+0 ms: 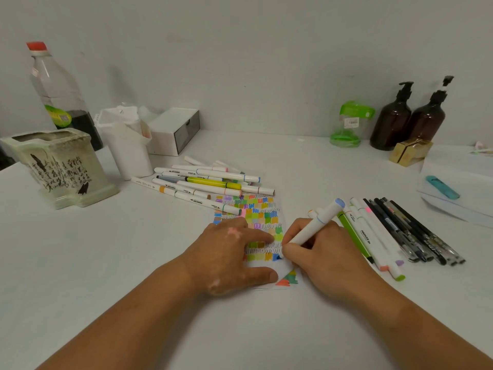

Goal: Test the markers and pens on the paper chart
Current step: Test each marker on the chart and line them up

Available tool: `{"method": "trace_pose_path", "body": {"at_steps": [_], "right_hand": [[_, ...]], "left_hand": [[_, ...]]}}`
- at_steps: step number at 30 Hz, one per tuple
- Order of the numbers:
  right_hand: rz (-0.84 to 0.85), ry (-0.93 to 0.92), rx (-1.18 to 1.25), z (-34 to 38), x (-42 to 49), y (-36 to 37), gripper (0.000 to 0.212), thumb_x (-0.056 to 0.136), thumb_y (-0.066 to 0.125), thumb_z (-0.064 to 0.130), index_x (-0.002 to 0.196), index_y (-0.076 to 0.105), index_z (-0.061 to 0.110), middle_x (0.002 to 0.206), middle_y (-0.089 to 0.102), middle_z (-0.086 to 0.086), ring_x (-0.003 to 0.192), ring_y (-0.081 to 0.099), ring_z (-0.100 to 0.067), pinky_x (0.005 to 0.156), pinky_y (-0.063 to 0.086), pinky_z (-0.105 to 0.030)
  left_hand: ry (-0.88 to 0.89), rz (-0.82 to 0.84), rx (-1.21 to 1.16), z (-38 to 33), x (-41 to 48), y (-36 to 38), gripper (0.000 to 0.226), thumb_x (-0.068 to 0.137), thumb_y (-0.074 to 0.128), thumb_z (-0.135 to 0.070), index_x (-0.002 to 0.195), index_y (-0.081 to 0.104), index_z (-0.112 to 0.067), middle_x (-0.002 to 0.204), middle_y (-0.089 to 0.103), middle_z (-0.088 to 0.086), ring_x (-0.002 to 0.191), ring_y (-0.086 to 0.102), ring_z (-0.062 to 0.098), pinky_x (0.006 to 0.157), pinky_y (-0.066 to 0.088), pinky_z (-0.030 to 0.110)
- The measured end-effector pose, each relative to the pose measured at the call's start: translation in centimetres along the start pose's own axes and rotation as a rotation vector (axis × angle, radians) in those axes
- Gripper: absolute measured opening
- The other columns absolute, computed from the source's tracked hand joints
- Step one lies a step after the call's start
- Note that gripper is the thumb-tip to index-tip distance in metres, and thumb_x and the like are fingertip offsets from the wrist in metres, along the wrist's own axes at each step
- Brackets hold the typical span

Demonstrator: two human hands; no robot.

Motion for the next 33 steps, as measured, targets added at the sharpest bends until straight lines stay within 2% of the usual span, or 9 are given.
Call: {"method": "trace_pose_path", "body": {"at_steps": [5, 7, 10, 13, 17, 21, 24, 29, 33], "right_hand": [[-0.024, -0.016, 0.014, 0.0, -0.1, -0.2, 0.015, 0.080, 0.072, 0.019, 0.068, 0.065, 0.025, 0.061, 0.064, 0.014, 0.057, 0.060, 0.002, 0.048, 0.042, -0.010], [-0.129, 0.009, 0.147, -0.3, 0.1, -1.2, 0.014, 0.082, 0.070, 0.015, 0.072, 0.066, 0.024, 0.056, 0.063, 0.010, 0.051, 0.058, -0.001, 0.045, 0.042, -0.013], [-0.203, 0.076, 0.502, -1.0, 0.4, -2.8, 0.017, 0.087, 0.069, 0.004, 0.077, 0.064, 0.017, 0.053, 0.059, -0.001, 0.044, 0.053, -0.012, 0.041, 0.041, -0.020], [-0.191, 0.067, 0.625, -1.0, 0.5, -3.4, 0.022, 0.087, 0.072, 0.006, 0.071, 0.065, 0.019, 0.054, 0.057, -0.007, 0.046, 0.049, -0.016, 0.040, 0.040, -0.024], [-0.118, 0.053, 0.847, -0.7, 0.4, -3.5, 0.022, 0.090, 0.065, 0.000, 0.077, 0.073, 0.017, 0.063, 0.061, -0.011, 0.054, 0.056, -0.018, 0.045, 0.046, -0.025], [-0.068, 0.038, 0.968, -0.3, 0.3, -3.4, 0.024, 0.091, 0.059, 0.004, 0.075, 0.071, 0.016, 0.064, 0.063, -0.015, 0.053, 0.057, -0.021, 0.044, 0.047, -0.029], [-0.090, -0.006, 0.893, -0.2, 0.2, -3.5, 0.025, 0.093, 0.061, 0.003, 0.074, 0.072, 0.016, 0.064, 0.064, -0.014, 0.053, 0.056, -0.021, 0.045, 0.047, -0.028], [-0.055, -0.015, 0.877, -0.3, 0.3, -3.3, 0.005, 0.080, 0.075, 0.009, 0.080, 0.074, 0.014, 0.065, 0.064, -0.013, 0.055, 0.057, -0.021, 0.048, 0.047, -0.027], [-0.003, -0.028, 0.829, -0.2, 0.1, -2.7, 0.005, 0.076, 0.072, 0.016, 0.080, 0.075, 0.016, 0.065, 0.065, -0.012, 0.056, 0.059, -0.020, 0.050, 0.049, -0.026]], "left_hand": [[-0.002, 0.006, -0.007, 0.0, -0.1, 0.0, 0.077, 0.073, 0.060, -0.080, 0.141, 0.042, -0.048, 0.124, 0.047, -0.018, 0.119, 0.044, 0.008, 0.104, 0.043, 0.032], [-0.015, -0.022, -0.098, 0.0, -0.2, -0.1, 0.078, 0.075, 0.066, -0.073, 0.143, 0.037, -0.048, 0.130, 0.048, -0.024, 0.117, 0.047, 0.001, 0.102, 0.046, 0.023], [-0.064, -0.170, -0.364, 0.3, -0.3, -1.1, 0.048, 0.090, 0.067, -0.036, 0.131, 0.043, -0.044, 0.096, 0.055, -0.026, 0.091, 0.056, -0.005, 0.074, 0.047, 0.006], [-0.079, -0.266, -0.646, 0.6, -0.3, -2.1, 0.027, 0.103, 0.044, -0.010, 0.114, 0.053, -0.034, 0.088, 0.061, -0.019, 0.084, 0.058, 0.006, 0.073, 0.050, 0.019], [-0.067, -0.240, -0.866, 0.0, -0.2, -2.3, 0.038, 0.099, 0.052, 0.001, 0.122, 0.055, -0.029, 0.111, 0.072, -0.011, 0.090, 0.070, 0.011, 0.083, 0.057, 0.026], [-0.142, -0.205, -1.129, 0.1, 0.0, -2.0, 0.048, 0.079, 0.077, 0.001, 0.119, 0.060, -0.019, 0.114, 0.075, -0.002, 0.096, 0.075, 0.023, 0.082, 0.060, 0.028], [-0.145, -0.195, -1.086, 0.3, 0.0, -2.0, 0.028, 0.073, 0.081, -0.010, 0.100, 0.073, -0.013, 0.106, 0.077, 0.000, 0.101, 0.073, 0.013, 0.084, 0.057, 0.021], [-0.073, -0.190, -0.994, 0.0, -0.1, -2.1, 0.024, 0.077, 0.076, -0.027, 0.101, 0.079, -0.027, 0.093, 0.078, 0.000, 0.087, 0.075, 0.014, 0.078, 0.058, 0.020], [-0.053, -0.161, -0.901, -0.4, -0.2, -1.9, 0.027, 0.076, 0.074, -0.034, 0.102, 0.077, -0.038, 0.093, 0.078, -0.007, 0.084, 0.073, 0.011, 0.074, 0.056, 0.016]]}}
Point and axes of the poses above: each hand's wrist, its own x-axis towards the middle knuckle, its own y-axis out of the palm, z = x × y, the point moved 3 cm from there along x, towards the middle knuckle
